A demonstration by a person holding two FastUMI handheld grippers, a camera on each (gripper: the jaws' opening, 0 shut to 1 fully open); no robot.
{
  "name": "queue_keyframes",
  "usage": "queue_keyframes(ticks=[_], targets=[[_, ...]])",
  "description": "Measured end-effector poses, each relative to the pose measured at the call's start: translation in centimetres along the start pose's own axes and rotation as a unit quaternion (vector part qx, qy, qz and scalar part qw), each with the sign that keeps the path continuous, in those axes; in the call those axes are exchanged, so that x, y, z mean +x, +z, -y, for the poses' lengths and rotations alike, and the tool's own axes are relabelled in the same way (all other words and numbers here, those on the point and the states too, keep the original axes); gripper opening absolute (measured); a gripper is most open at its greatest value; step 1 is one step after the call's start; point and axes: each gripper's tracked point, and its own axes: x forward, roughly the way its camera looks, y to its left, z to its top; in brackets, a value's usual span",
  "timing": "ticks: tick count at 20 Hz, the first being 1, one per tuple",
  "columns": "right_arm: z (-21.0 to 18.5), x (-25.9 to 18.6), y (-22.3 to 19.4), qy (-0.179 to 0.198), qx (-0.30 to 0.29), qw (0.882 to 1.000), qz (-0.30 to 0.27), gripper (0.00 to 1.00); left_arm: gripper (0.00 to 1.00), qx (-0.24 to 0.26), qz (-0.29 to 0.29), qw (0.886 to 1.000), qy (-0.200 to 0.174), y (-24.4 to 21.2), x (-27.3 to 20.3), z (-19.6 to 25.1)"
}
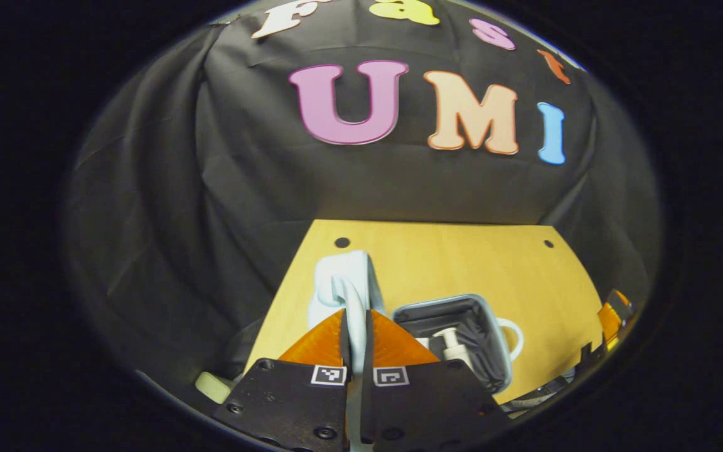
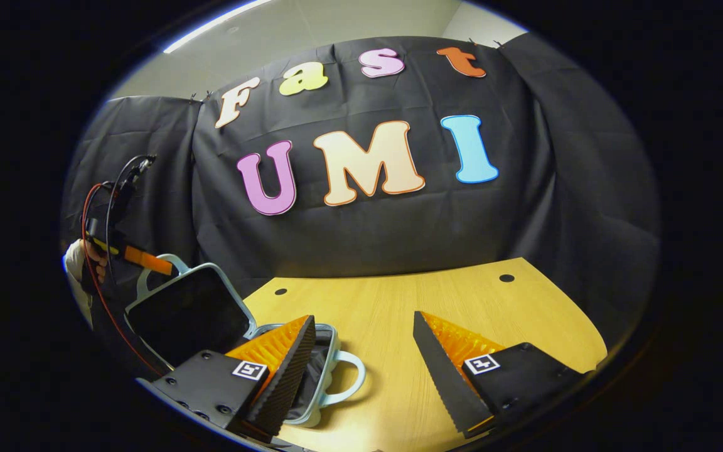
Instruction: First open the suitcase, pack the skin care products into it, and then close the suitcase.
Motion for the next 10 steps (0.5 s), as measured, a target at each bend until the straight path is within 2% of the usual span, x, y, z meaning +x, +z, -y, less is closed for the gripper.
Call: queue_keyframes(ticks=[5,7,10], targets=[[2.6,-1.7,0.5,-0.013,0.002,1.0,0.008,0.98,0.01,-0.013,0.007,0.995,-0.102,0.3,0.6,9.3],[4.1,-2.4,0.6,-0.023,0.003,1.0,0.012,0.98,0.01,-0.031,0.01,0.99,-0.137,0.5,1.3,13.0],[6.5,-3.6,0.8,-0.043,0.004,0.999,0.015,0.98,0.02,-0.032,-0.009,0.983,-0.179,-1.3,2.6,17.9]])
